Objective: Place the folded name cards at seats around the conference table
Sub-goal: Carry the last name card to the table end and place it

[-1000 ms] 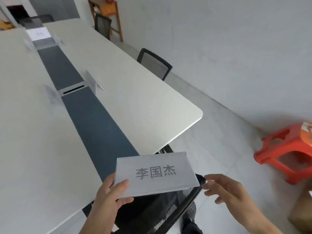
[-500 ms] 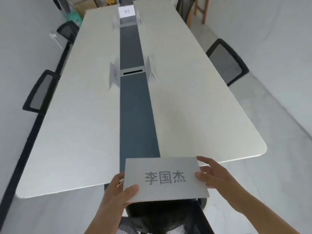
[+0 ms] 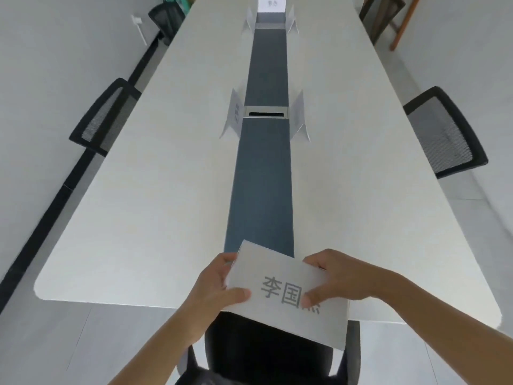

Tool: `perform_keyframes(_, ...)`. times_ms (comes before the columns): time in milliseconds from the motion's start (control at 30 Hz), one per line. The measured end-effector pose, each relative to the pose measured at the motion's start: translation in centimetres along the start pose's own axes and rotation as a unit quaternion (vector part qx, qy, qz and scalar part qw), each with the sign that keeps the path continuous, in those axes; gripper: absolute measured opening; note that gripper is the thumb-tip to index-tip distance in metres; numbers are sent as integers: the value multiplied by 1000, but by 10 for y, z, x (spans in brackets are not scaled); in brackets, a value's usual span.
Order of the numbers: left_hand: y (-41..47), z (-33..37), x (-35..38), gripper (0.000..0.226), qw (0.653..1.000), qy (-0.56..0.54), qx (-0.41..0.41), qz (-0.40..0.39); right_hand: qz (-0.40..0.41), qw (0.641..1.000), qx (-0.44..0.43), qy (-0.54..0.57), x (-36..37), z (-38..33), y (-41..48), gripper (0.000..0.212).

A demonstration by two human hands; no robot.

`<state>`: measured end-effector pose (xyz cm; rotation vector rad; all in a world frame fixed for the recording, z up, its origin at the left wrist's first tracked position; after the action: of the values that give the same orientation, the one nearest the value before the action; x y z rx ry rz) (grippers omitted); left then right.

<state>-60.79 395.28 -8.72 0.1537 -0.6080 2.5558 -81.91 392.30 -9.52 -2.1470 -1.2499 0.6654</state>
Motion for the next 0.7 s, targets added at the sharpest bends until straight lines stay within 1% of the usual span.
perform_keyframes(67,25,0,-34,59,1000,12,0,-5,27,999,21,-10,-14,-6,25,37)
perform_keyframes(100,40,-2,-54,54,1000,24,-1,8,45,998,30,-20,-23,-8,36,37)
perform_keyframes(133,56,-8,-76,52,998,46,-6,34,66,996,40,-35,-34,-10,48,36)
perform_keyframes(167,71,-16,-100,51,993,83,-19,78,91,993,50,-51,-46,-13,58,36)
perform_keyframes(200,84,-27,-125,49,979,149,-43,128,120,989,61,-66,-60,-14,68,37)
perform_keyframes(233,95,-39,-146,50,950,251,-76,170,154,982,72,-80,-75,-16,77,40)
perform_keyframes(267,103,-54,-162,54,906,365,-106,189,187,974,84,-95,-91,-18,86,43)
perform_keyframes(300,110,-70,-172,60,859,458,-129,187,217,965,95,-115,-107,-21,95,44)
perform_keyframes(333,116,-88,-177,67,820,527,-146,171,246,953,106,-138,-124,-24,104,44)
perform_keyframes(367,121,-106,-179,71,788,577,-154,153,272,942,115,-163,-140,-27,114,46)
perform_keyframes(400,124,-121,-179,71,762,611,-155,147,293,930,124,-184,-156,-31,125,48)
perform_keyframes(433,125,-133,-179,69,748,628,-153,151,312,919,133,-202,-171,-34,134,50)
perform_keyframes(500,127,-142,-178,66,743,632,-149,166,332,899,154,-243,-197,-41,154,52)
perform_keyframes(600,131,-142,-178,66,741,633,-135,178,328,873,180,-314,-227,-47,185,51)
perform_keyframes(700,133,-144,-179,67,747,626,-137,175,324,860,196,-341,-248,-47,208,49)
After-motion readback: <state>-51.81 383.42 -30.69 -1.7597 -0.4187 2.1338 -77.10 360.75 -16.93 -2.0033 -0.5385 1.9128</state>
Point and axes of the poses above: each hand's wrist, its own y-axis towards the middle knuckle, its own x-axis out of the palm, z = x × y, the point moved 7 cm from there along y, towards the middle knuckle, and after that the axes turned 14 degrees about -z, right-handed, at the moved point
